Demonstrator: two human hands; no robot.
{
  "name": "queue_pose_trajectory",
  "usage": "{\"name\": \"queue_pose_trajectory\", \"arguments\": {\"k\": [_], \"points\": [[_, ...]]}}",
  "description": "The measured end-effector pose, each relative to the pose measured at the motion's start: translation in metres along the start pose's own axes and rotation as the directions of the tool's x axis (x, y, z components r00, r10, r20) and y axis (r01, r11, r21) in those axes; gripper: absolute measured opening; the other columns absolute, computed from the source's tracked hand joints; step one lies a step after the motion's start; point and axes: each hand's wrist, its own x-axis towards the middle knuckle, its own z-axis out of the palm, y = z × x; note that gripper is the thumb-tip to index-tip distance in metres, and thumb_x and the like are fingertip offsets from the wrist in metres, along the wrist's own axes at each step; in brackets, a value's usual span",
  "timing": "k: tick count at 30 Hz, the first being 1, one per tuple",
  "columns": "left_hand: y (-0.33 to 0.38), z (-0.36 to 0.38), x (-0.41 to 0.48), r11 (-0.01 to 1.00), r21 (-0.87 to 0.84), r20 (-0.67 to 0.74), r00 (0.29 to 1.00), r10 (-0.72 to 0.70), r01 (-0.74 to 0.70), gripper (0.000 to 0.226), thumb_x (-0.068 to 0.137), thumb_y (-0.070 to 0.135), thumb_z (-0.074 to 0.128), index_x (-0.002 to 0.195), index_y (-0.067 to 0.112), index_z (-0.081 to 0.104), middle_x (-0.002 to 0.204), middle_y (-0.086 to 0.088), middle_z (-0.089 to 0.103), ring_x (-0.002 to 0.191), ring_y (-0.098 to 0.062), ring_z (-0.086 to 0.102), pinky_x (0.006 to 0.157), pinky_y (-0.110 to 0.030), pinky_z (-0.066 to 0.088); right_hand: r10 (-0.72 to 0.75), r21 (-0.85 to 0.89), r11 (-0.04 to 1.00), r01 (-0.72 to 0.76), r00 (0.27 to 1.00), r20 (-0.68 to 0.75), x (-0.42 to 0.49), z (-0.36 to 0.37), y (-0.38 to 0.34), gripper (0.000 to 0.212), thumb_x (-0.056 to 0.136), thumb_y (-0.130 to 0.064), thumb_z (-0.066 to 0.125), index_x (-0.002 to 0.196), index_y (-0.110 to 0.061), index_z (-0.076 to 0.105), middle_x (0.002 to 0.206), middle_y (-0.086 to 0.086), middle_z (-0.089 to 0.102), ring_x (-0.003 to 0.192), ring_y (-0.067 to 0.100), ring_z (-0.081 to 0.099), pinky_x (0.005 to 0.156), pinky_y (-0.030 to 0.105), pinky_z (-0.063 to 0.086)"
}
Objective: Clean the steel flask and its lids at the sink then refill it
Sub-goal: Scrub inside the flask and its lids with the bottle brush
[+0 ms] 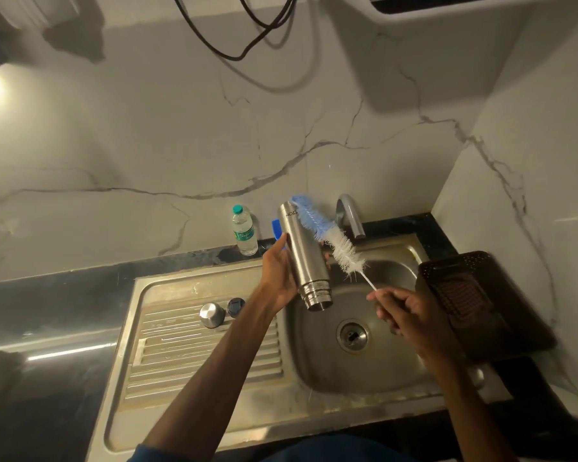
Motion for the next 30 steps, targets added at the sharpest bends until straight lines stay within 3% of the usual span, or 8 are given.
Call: {"name": "queue_pose_trajectory", "arguments": {"k": [5, 10, 12, 15, 18, 22, 25, 30], "points": [[0.008, 0.010, -0.008, 0.990, 0.132, -0.085, 0.995, 0.057, -0.046, 0.064, 0.105, 0.057, 0.047, 0.147, 0.009, 0.050, 0.116, -0.016, 0.072, 0.097, -0.029, 0.072, 0.082, -0.043, 0.059, -0.010, -0.025, 1.000, 0.011, 0.999, 0.043, -0.008, 0.006, -0.006, 0.022, 0.104, -0.013, 0.056, 0.097, -0.008, 0.077, 0.053, 0.005, 0.045, 0.041, 0.003, 0.035, 0.041, 0.013, 0.031], [0.010, 0.018, -0.015, 0.982, 0.178, -0.081, 0.994, 0.072, -0.057, 0.064, 0.105, 0.056, 0.045, 0.145, 0.006, 0.050, 0.100, -0.010, 0.075, 0.083, -0.023, 0.073, 0.071, -0.036, 0.060, -0.021, -0.064, 0.998, 0.026, 0.997, 0.076, -0.009, 0.009, -0.006, 0.046, 0.096, -0.052, 0.064, 0.076, -0.013, 0.076, 0.049, 0.002, 0.031, 0.039, 0.009, 0.026, 0.041, 0.020, 0.024], [0.009, 0.019, -0.015, 0.985, 0.165, -0.051, 0.997, 0.066, -0.056, 0.065, 0.104, 0.058, 0.046, 0.146, 0.008, 0.049, 0.107, -0.014, 0.074, 0.088, -0.027, 0.072, 0.077, -0.041, 0.061, -0.049, -0.099, 0.994, 0.055, 0.997, 0.055, -0.006, 0.009, -0.012, 0.051, 0.095, -0.057, 0.063, 0.073, -0.012, 0.072, 0.048, 0.002, 0.031, 0.040, 0.010, 0.025, 0.042, 0.021, 0.023], [0.006, 0.023, -0.019, 0.994, 0.098, 0.021, 0.999, 0.049, -0.051, 0.064, 0.105, 0.060, 0.043, 0.143, 0.009, 0.055, 0.121, -0.023, 0.067, 0.097, -0.036, 0.067, 0.091, -0.051, 0.057, -0.095, -0.185, 0.979, 0.089, 0.995, -0.026, 0.006, 0.007, -0.023, 0.039, 0.105, -0.033, 0.055, 0.079, -0.011, 0.073, 0.043, -0.010, 0.034, 0.037, 0.005, 0.028, 0.041, 0.018, 0.025], [0.004, 0.025, -0.021, 0.994, 0.096, 0.078, 0.996, 0.048, -0.055, 0.057, 0.109, 0.056, 0.034, 0.138, 0.014, 0.058, 0.122, -0.022, 0.065, 0.094, -0.036, 0.065, 0.086, -0.049, 0.058, -0.164, -0.228, 0.963, 0.142, 0.983, -0.082, 0.027, 0.008, -0.033, 0.034, 0.107, -0.030, 0.054, 0.087, -0.013, 0.076, 0.042, -0.012, 0.044, 0.040, 0.008, 0.035, 0.043, 0.024, 0.029], [0.007, 0.029, -0.026, 0.984, 0.164, 0.085, 0.995, 0.052, -0.065, 0.049, 0.110, 0.053, 0.032, 0.137, 0.018, 0.055, 0.120, -0.020, 0.069, 0.094, -0.035, 0.067, 0.085, -0.048, 0.059, -0.243, -0.280, 0.940, 0.197, 0.959, -0.143, 0.053, 0.003, -0.035, 0.035, 0.106, -0.035, 0.056, 0.083, -0.019, 0.077, 0.048, -0.005, 0.042, 0.046, 0.020, 0.039, 0.048, 0.028, 0.031], [0.014, 0.031, -0.031, 0.979, 0.188, 0.096, 0.993, 0.063, -0.080, 0.051, 0.108, 0.054, 0.038, 0.137, 0.015, 0.054, 0.122, -0.023, 0.069, 0.094, -0.036, 0.069, 0.089, -0.050, 0.058, -0.274, -0.310, 0.923, 0.227, 0.955, -0.117, 0.049, 0.004, -0.041, 0.033, 0.106, -0.033, 0.056, 0.084, -0.020, 0.077, 0.047, -0.007, 0.045, 0.043, 0.014, 0.039, 0.045, 0.027, 0.032], [0.027, 0.021, -0.018, 0.975, 0.211, -0.086, 0.993, 0.085, -0.065, 0.049, 0.109, 0.052, 0.037, 0.121, 0.011, 0.061, 0.099, -0.016, 0.073, 0.082, -0.026, 0.072, 0.081, -0.044, 0.060, -0.236, -0.310, 0.921, 0.235, 0.971, 0.037, 0.008, 0.017, -0.029, 0.031, 0.105, -0.023, 0.058, 0.081, -0.016, 0.077, 0.043, -0.007, 0.044, 0.039, 0.003, 0.035, 0.043, 0.015, 0.026]]}}
